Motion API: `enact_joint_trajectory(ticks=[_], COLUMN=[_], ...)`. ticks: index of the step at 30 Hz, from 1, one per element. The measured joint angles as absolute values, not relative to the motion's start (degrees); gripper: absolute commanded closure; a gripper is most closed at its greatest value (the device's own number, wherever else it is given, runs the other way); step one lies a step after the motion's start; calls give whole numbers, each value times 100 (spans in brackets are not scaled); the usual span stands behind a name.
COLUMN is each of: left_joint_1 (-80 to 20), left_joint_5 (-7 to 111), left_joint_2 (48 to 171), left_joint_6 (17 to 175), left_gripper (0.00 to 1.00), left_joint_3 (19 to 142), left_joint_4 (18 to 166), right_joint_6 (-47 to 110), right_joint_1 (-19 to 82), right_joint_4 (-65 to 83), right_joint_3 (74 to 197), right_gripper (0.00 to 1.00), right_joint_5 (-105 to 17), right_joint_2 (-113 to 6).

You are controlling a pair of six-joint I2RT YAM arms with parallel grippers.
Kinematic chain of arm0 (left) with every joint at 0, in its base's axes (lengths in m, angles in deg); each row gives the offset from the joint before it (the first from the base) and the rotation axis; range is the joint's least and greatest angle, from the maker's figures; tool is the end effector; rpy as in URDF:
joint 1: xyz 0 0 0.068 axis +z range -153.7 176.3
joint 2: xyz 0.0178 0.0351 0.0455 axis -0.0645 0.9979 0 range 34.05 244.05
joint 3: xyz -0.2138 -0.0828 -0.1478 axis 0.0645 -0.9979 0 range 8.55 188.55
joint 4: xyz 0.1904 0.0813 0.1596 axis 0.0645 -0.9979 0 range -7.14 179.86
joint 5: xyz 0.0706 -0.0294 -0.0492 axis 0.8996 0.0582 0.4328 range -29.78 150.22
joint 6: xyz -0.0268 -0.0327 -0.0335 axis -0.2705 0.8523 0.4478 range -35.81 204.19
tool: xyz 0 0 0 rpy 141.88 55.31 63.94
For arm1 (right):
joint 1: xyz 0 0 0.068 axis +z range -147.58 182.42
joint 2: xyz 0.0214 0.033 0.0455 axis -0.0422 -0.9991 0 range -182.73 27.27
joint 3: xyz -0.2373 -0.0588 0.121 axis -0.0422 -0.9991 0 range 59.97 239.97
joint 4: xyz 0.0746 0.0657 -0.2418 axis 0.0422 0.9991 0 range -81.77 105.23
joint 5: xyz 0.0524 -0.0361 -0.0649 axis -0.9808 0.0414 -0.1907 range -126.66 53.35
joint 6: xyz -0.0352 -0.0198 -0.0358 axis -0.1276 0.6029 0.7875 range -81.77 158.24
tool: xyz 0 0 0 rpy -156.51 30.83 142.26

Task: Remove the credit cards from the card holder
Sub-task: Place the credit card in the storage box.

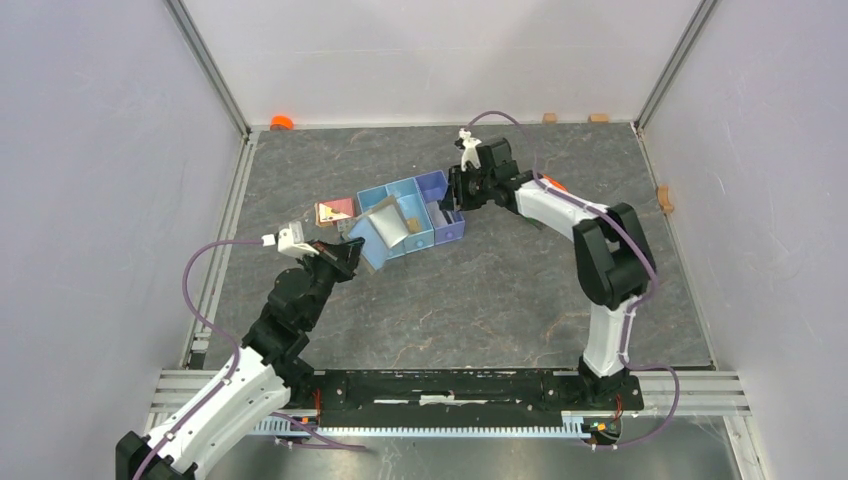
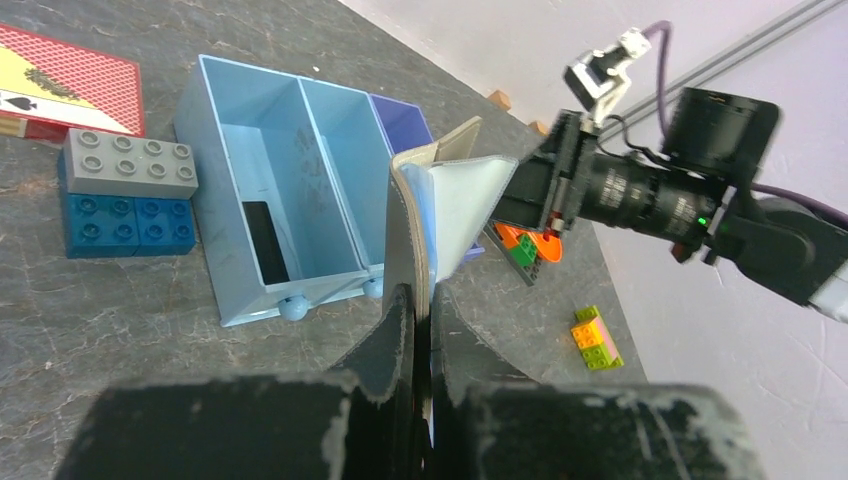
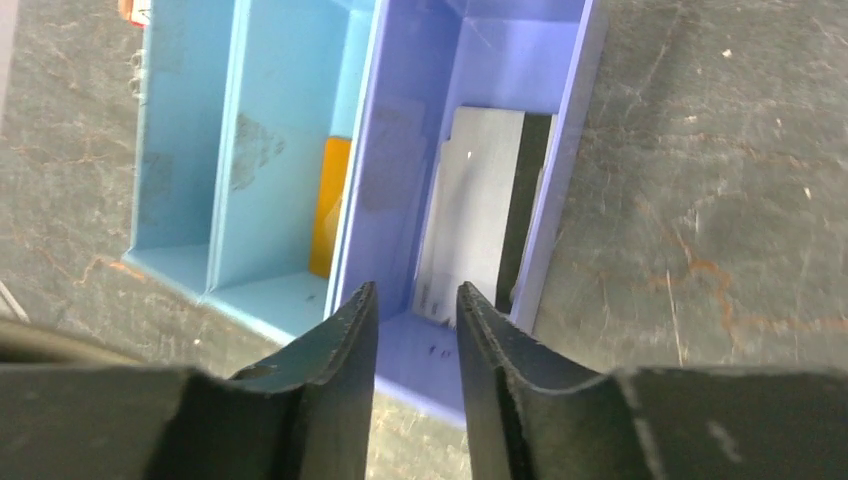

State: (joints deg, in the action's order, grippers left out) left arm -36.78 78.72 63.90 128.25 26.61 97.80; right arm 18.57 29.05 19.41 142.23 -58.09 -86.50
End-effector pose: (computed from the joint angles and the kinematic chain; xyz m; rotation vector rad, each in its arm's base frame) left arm 0.1324 -0.0728 0.2463 -0.4132 1.6391 -0.7615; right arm 0.3923 0.2113 0.2055 -0.3437 2.3778 0.8291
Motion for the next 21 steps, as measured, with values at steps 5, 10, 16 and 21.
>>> enact_joint_trajectory(ticks=[5, 10, 16, 21], left_joint_1=[-3678, -3678, -3678, -3676], left_joint_5=[7599, 7201, 6445, 5800], left_joint_2=[6429, 6582, 6783, 7052], left_joint_6=[12827, 12829, 12827, 12829], left_gripper=[98, 98, 98, 98], left_joint_3=[2567, 2537, 2443, 2331], left_joint_4=[10010, 10301, 10843, 11472], right_joint_6=[1868, 1809, 1661, 1635], right_joint_1=[2942, 2969, 2982, 3017], right_joint_4=[1513, 720, 90, -286], right_joint_3=[12874, 11311, 9840, 9005], right_gripper=[53, 51, 47, 45], right_joint_5=[-5730, -5725, -5640, -5347], right_joint_2=[-7160, -5580, -4629, -3918])
